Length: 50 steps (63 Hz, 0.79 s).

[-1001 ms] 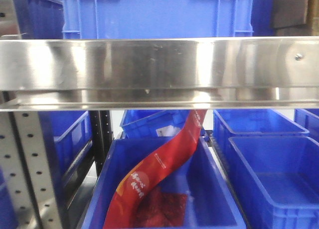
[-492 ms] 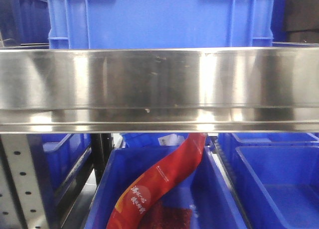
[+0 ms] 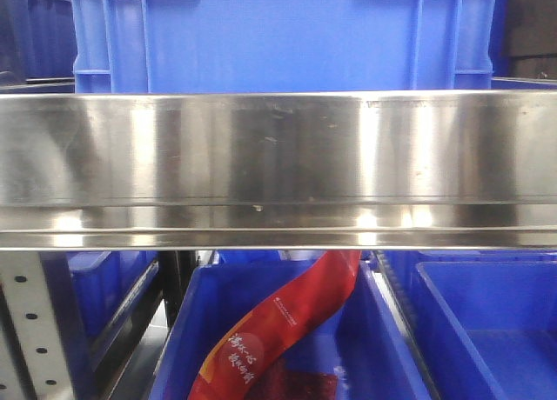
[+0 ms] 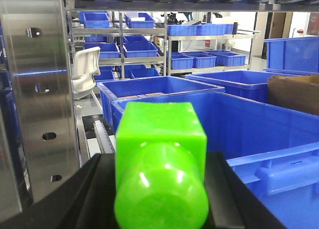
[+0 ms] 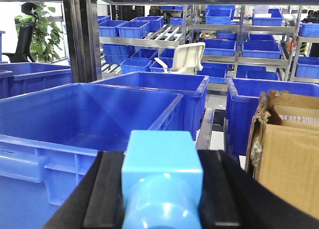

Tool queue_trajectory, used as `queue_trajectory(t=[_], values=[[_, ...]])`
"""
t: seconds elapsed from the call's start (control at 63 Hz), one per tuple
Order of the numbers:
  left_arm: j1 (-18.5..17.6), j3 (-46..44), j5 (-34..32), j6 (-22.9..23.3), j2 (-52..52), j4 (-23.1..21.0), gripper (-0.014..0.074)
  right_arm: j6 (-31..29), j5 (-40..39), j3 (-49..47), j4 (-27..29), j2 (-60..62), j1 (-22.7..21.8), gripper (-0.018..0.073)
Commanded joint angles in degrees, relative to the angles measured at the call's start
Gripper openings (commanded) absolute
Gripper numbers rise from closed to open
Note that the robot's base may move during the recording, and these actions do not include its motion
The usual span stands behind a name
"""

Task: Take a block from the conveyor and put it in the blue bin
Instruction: 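Approach shelf and hold both blocks above the blue bins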

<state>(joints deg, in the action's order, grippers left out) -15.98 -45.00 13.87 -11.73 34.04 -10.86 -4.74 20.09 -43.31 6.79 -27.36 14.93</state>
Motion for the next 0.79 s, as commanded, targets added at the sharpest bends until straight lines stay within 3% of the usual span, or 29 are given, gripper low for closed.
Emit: queue_trajectory(t=[0.0, 0.54, 0.778], values=[[-0.37, -0.17, -1.47, -0.06, -0.22, -0.52, -0.0111, -0.27, -1.01, 0.05, -0.18, 0.16, 0.14, -0.0162], [-0.37, -0.17, -2.06, -0.06, -0.22, -0.52, -0.0111, -0.27, -1.46, 0.05, -0.18, 0.05, 0.14, -0.0162], [-0.37, -3.53, -1.49, -0.06, 4.17, -0.52, -0.0111, -0.27, -6.23, -1.33, -0.18, -3.99, 0.14, -0.0162]])
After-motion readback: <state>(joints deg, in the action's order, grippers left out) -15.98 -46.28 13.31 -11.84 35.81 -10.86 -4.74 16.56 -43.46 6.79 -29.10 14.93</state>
